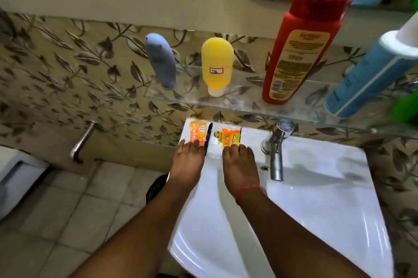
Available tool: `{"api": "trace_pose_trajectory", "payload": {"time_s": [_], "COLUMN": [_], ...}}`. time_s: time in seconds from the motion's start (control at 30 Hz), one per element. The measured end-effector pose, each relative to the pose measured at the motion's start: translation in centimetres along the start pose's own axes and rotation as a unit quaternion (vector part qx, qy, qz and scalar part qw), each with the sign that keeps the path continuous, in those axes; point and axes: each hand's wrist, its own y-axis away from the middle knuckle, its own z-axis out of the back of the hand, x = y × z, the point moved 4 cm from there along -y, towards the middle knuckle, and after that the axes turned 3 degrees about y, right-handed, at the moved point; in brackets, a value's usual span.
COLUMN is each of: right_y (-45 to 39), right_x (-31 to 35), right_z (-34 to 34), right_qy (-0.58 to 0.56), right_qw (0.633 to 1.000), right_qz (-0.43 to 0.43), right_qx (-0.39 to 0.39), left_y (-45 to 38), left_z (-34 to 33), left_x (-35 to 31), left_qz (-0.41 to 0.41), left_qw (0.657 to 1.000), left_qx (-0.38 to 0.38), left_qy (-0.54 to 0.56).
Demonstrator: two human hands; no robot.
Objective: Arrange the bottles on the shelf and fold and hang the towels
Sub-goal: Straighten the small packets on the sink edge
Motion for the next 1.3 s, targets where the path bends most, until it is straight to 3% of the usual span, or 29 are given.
{"api": "trace_pose_trajectory", "payload": {"time_s": [0.07, 0.2, 0.33, 0.5, 0.73, 0.87, 1.03, 1.2, 1.3], "right_y": [0.0, 0.0, 0.8, 1.9, 2.2, 1.9, 1.1, 0.9, 0.8], "right_x": [0.1, -0.1, 0.7, 4.9, 16.9, 24.4, 31.7, 34.3, 34.6], "right_z": [0.7, 2.2, 5.0, 7.9, 10.0, 7.6, -1.9, -12.8, -20.2], "right_qy": [0.0, 0.0, -0.095, -0.223, -0.296, -0.306, -0.281, -0.291, -0.371], "right_qw": [1.0, 0.999, 0.994, 0.968, 0.951, 0.951, 0.955, 0.942, 0.894], "right_qz": [0.009, 0.007, -0.037, -0.06, 0.049, 0.053, 0.009, -0.033, -0.099], "right_qx": [-0.029, -0.038, -0.049, -0.1, -0.076, -0.003, 0.098, 0.163, 0.231], "left_y": [0.1, 1.7, 4.6, 9.2, 14.3, 16.9, 17.9, 17.1, 16.0], "left_z": [0.8, 2.7, 4.7, 7.6, 6.2, 1.2, -8.0, -16.6, -22.2], "left_x": [0.0, 0.3, 2.6, 7.3, 15.9, 21.7, 26.4, 25.2, 23.7], "left_qz": [0.003, 0.045, 0.134, 0.238, 0.369, 0.422, 0.412, 0.391, 0.383], "left_qw": [0.999, 0.995, 0.97, 0.904, 0.785, 0.725, 0.711, 0.725, 0.72], "left_qx": [-0.038, -0.034, -0.061, -0.165, -0.25, -0.214, -0.113, -0.014, 0.037], "left_qy": [0.004, 0.077, 0.193, 0.315, 0.429, 0.5, 0.559, 0.566, 0.577]}}
